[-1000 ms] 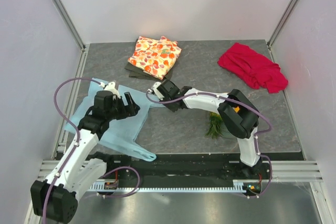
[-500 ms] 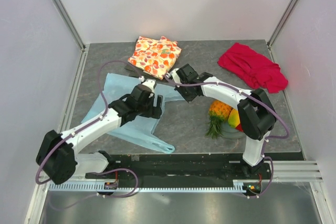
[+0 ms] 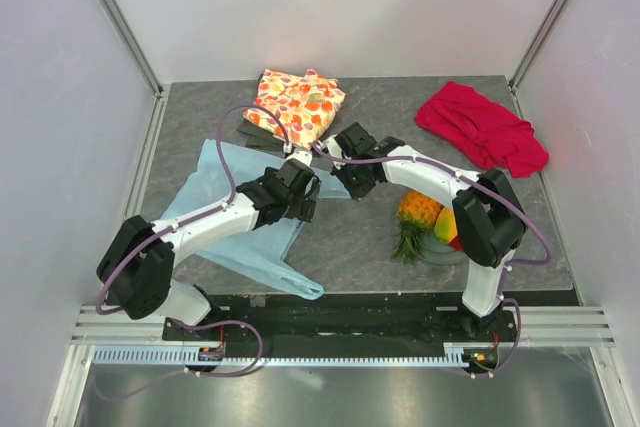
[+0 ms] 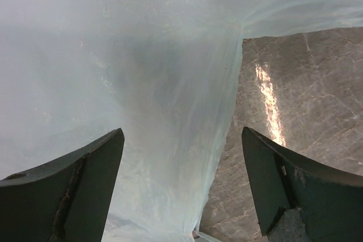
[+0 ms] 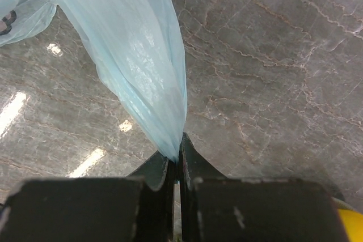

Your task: Place the fruits into the plastic bag

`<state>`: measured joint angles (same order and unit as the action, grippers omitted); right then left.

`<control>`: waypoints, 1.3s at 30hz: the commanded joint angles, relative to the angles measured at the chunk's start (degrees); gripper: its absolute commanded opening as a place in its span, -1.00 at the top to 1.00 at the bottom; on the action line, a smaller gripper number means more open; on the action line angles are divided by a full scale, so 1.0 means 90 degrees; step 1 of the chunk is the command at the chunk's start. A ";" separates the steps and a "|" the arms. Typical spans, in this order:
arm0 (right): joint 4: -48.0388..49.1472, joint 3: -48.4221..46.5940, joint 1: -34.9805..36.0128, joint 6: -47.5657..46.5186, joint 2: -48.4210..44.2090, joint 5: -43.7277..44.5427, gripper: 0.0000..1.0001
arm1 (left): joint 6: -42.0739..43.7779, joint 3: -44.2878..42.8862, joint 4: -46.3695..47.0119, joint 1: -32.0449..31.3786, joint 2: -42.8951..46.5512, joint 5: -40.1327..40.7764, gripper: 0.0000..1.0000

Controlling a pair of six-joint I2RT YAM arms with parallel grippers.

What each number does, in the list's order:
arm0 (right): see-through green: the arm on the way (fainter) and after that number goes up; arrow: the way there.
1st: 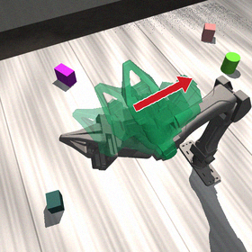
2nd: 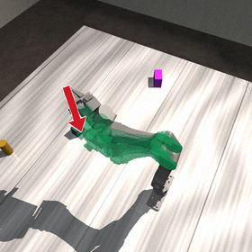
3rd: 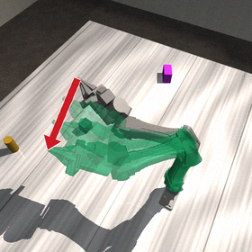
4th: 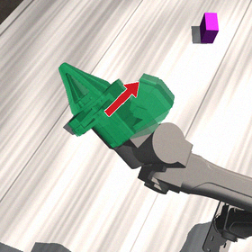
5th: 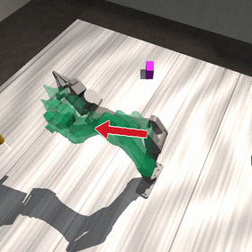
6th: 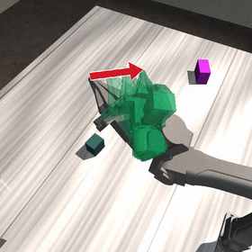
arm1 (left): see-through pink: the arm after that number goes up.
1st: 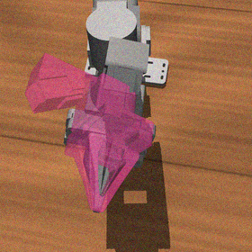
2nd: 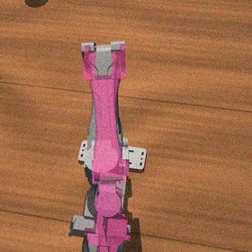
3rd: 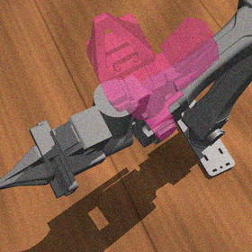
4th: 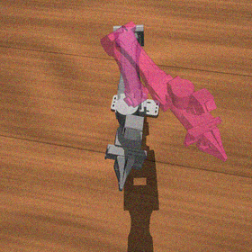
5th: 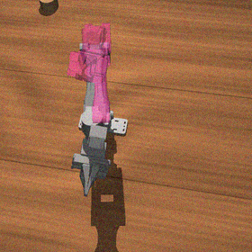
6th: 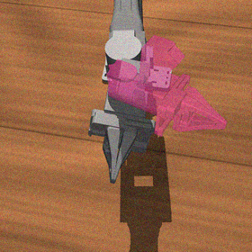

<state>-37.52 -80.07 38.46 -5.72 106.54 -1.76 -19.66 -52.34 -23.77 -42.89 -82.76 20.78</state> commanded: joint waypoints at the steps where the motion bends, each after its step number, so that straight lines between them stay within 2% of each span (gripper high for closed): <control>1: -0.0128 -0.0283 -0.0025 0.0127 -0.0334 -0.0205 0.99 | 0.0290 -0.0259 0.0063 -0.0048 -0.0169 0.0378 -0.84; 8: -0.0197 -0.0332 -0.0083 0.0186 -0.0324 -0.0293 0.98 | 0.0241 -0.0249 0.0073 -0.0097 -0.0403 0.0279 -0.79; 11: -0.0226 -0.0332 -0.0103 0.0196 -0.0344 -0.0322 0.97 | 0.0202 -0.0191 0.0053 -0.0097 -0.0433 0.0241 -0.52; 12: -0.0226 -0.0322 -0.0113 0.0205 -0.0353 -0.0322 0.96 | 0.0183 -0.0200 0.0053 -0.0097 -0.0443 0.0211 -0.28; 15: -0.0226 -0.0302 -0.0152 0.0215 -0.0402 -0.0322 0.95 | 0.0124 -0.0142 0.0043 -0.0097 -0.0385 0.0211 0.04; 17: -0.0216 -0.0292 -0.0171 0.0215 -0.0441 -0.0332 0.93 | 0.0134 -0.0142 0.0053 -0.0097 -0.0375 0.0260 0.16; 18: -0.0206 -0.0292 -0.0181 0.0215 -0.0451 -0.0332 0.92 | 0.0153 -0.0161 0.0053 -0.0097 -0.0384 0.0260 0.30; 20: -0.0216 -0.0292 -0.0201 0.0215 -0.0461 -0.0342 0.91 | 0.0153 -0.0171 0.0053 -0.0097 -0.0355 0.0260 0.43; 21: -0.0206 -0.0292 -0.0210 0.0215 -0.0471 -0.0342 0.90 | 0.0153 -0.0161 0.0043 -0.0097 -0.0365 0.0250 0.55; 26: -0.0148 -0.0253 -0.0240 0.0264 -0.0520 -0.0351 0.76 | 0.0114 -0.0200 0.0024 -0.0097 -0.0190 0.0104 0.97; 30: -0.0070 -0.0195 -0.0289 0.0322 -0.0637 -0.0381 0.53 | -0.0022 -0.0288 -0.0035 -0.0087 0.0084 -0.0062 0.97; 34: 0.0028 -0.0098 -0.0367 0.0391 -0.0909 -0.0342 0.13 | -0.0120 -0.0395 -0.0113 -0.0039 0.0270 -0.0490 0.97; 39: 0.0291 0.0253 -0.0445 0.0489 -0.1300 -0.0303 -0.14 | -0.0247 -0.0532 -0.0269 0.0225 0.0270 -0.0980 0.97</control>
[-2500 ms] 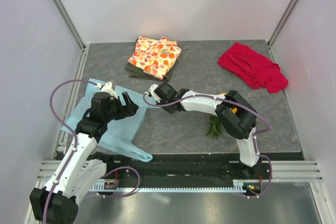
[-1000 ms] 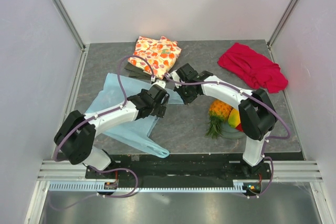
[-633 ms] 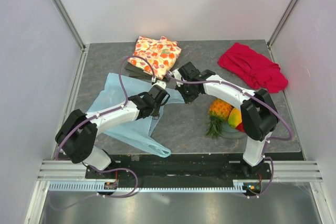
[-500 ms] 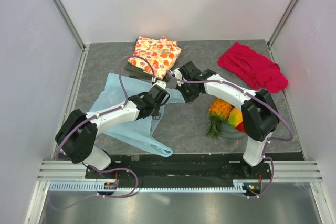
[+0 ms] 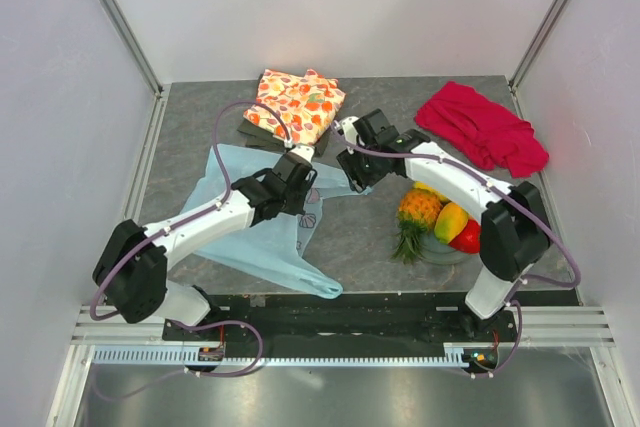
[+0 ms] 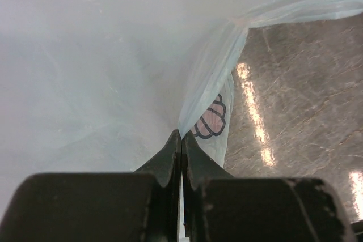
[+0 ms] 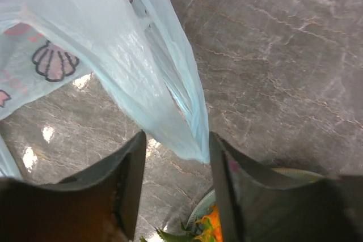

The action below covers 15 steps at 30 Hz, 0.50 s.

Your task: Place the fruits into the plastic bag

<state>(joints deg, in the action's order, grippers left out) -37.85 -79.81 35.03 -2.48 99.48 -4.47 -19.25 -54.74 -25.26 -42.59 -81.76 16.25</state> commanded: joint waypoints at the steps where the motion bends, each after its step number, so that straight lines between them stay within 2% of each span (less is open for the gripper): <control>1: 0.0357 0.0283 -0.0064 0.0129 -0.0661 0.0008 -0.28 | -0.0303 -0.0285 -0.0133 0.0278 0.0187 -0.0594 0.97; 4: 0.0484 0.0469 -0.0064 0.0119 -0.0954 0.0008 -0.51 | -0.0361 -0.0343 -0.0153 0.0415 0.0236 -0.0867 0.97; 6: 0.0610 0.0518 -0.0064 0.0119 -0.1208 -0.0011 -0.57 | -0.0449 -0.0363 -0.0172 0.0581 0.0246 -0.1101 0.97; 9: 0.0844 0.0567 -0.0064 0.0227 -0.1569 -0.0021 -0.77 | -0.0508 -0.0363 -0.0172 0.0816 0.0266 -0.1384 0.97; 15: 0.1236 0.0421 -0.0102 0.0510 -0.2127 0.0301 -0.90 | -0.0586 -0.0373 -0.0172 0.1226 0.0529 -0.1785 0.97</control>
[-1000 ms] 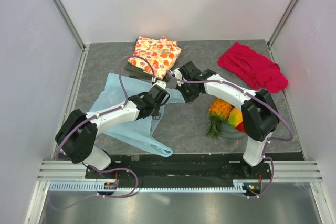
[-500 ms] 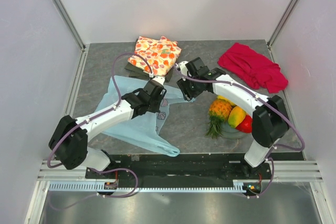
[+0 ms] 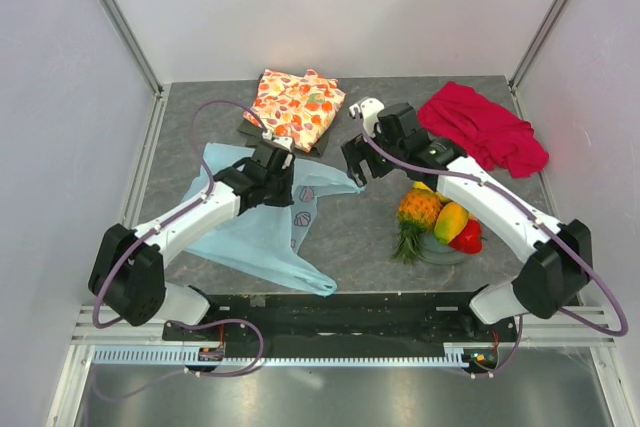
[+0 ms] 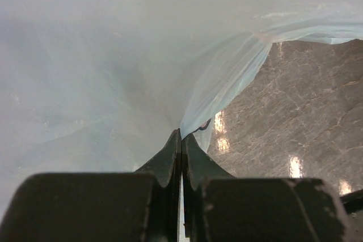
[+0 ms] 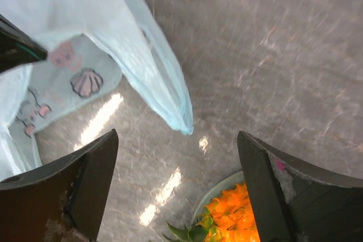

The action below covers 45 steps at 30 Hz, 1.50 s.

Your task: Place the fruits into the plastic bag

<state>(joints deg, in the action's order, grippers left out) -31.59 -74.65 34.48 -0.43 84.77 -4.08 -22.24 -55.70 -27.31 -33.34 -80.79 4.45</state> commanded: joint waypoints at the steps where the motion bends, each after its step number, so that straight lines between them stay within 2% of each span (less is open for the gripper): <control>1: 0.0561 -0.0201 -0.0090 0.0301 -0.0522 0.0296 -0.92 | -0.0254 -0.0285 0.0066 0.0286 0.0471 -0.0465 0.97; 7: 0.0221 -0.0640 -0.0402 0.0798 -0.0474 0.1408 -0.96 | -0.0253 -0.0471 0.0056 0.0520 0.0891 -0.0894 0.97; 9: -0.0160 -0.0816 -0.0481 0.1197 -0.0435 0.2031 -0.96 | -0.0312 -0.0520 0.0037 0.0570 0.0959 -0.1030 0.97; 15: -0.1449 -0.0788 -0.0998 0.2419 -0.0697 0.3078 -0.96 | -0.0332 -0.0578 0.0056 0.0638 0.1028 -0.1080 0.97; 19: -0.2348 -0.0417 -0.1748 0.3415 -0.1088 0.3666 -0.96 | -0.0332 -0.0540 0.0095 0.0668 0.0989 -0.1168 0.97; 21: -0.2495 -0.0027 -0.2042 0.3738 -0.1459 0.3540 -0.95 | -0.0351 -0.0520 0.0114 0.0668 0.0979 -0.1207 0.97; 26: -0.2583 0.0696 -0.3234 0.3729 -0.1841 0.2555 -0.75 | -0.0361 -0.0510 0.0154 0.0677 0.0989 -0.1256 0.97; 33: -0.2749 0.1311 -0.4181 0.3563 -0.1822 0.1910 -0.71 | -0.0439 -0.0481 0.0251 0.0697 0.0999 -0.1314 0.97; 45: -0.2183 0.2152 -0.4310 0.4041 -0.2114 0.0756 -0.66 | -0.0498 -0.0403 0.0280 0.0697 0.1008 -0.1383 0.97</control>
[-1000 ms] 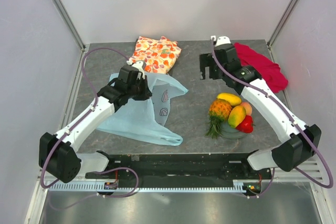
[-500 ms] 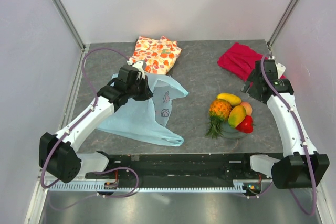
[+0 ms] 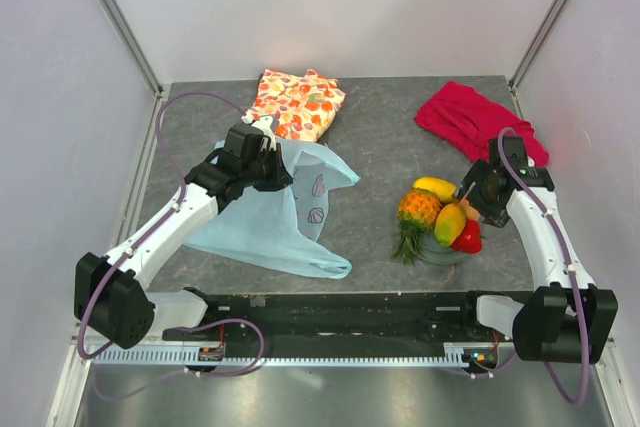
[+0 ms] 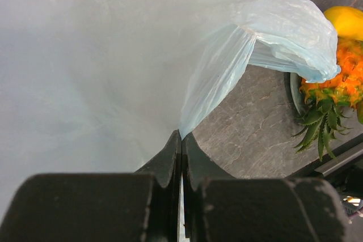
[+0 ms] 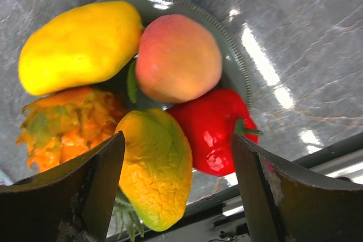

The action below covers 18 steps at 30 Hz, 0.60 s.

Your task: Place the fruits into the plastic bag

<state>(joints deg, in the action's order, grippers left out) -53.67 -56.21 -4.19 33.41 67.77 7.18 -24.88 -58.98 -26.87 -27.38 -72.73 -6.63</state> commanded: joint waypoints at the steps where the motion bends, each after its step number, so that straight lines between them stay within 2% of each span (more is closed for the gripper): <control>1: 0.0260 0.0102 -0.0013 0.0301 -0.0235 -0.0476 -0.66 | -0.0214 -0.0029 0.0232 0.0034 0.0112 -0.0161 0.97; 18: 0.0133 0.0268 -0.0013 0.0351 -0.0567 -0.0778 -0.71 | -0.0263 0.0137 0.0300 0.0034 0.0181 -0.0259 0.97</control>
<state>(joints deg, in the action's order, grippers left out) -52.47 -55.18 -4.19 36.16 63.94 2.11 -25.76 -57.91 -26.44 -27.35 -72.71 -7.40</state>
